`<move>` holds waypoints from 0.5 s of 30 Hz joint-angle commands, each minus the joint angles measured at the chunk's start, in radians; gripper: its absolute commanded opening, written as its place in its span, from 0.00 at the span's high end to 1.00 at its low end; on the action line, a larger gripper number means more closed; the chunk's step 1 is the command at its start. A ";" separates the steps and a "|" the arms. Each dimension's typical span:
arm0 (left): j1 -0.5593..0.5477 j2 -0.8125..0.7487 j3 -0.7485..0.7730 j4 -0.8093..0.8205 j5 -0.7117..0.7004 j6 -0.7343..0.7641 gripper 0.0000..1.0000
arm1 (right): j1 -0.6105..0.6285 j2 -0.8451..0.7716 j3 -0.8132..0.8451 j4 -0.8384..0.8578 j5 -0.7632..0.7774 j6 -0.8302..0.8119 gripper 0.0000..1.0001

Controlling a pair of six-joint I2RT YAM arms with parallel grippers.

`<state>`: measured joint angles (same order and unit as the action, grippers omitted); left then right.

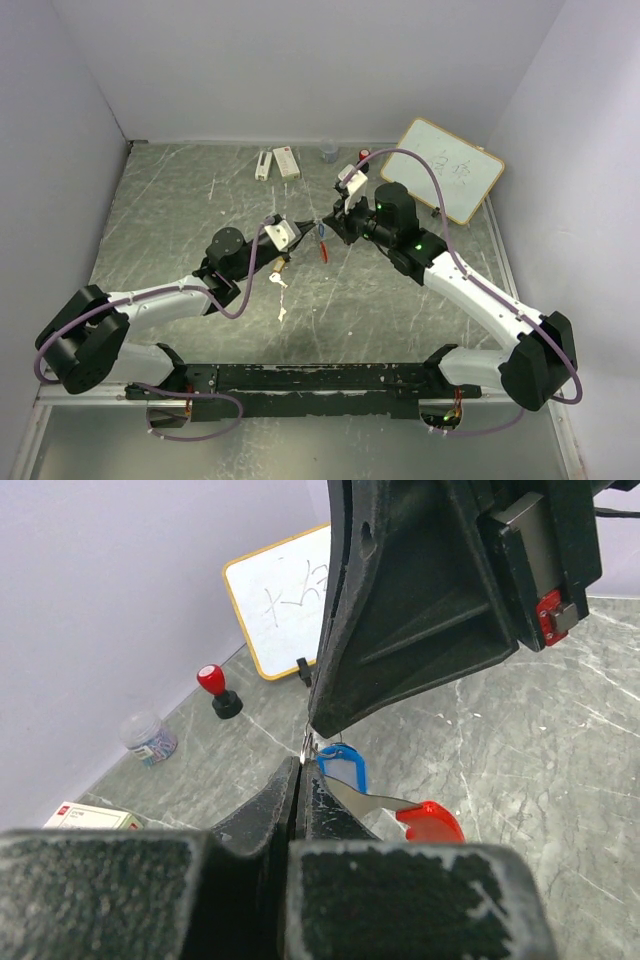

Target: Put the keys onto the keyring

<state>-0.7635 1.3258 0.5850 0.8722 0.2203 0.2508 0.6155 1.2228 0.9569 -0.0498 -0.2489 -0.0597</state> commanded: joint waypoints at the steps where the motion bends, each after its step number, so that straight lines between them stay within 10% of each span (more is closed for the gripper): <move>1: 0.001 -0.039 -0.009 0.110 -0.017 -0.011 0.93 | -0.023 -0.021 -0.018 0.000 0.013 -0.001 1.00; 15: 0.000 -0.033 -0.009 0.114 -0.001 -0.004 0.93 | -0.025 -0.025 -0.016 0.020 -0.022 -0.010 1.00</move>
<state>-0.7635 1.3254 0.5743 0.9016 0.2207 0.2432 0.6067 1.2186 0.9543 -0.0406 -0.2821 -0.0597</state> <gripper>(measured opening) 0.075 0.005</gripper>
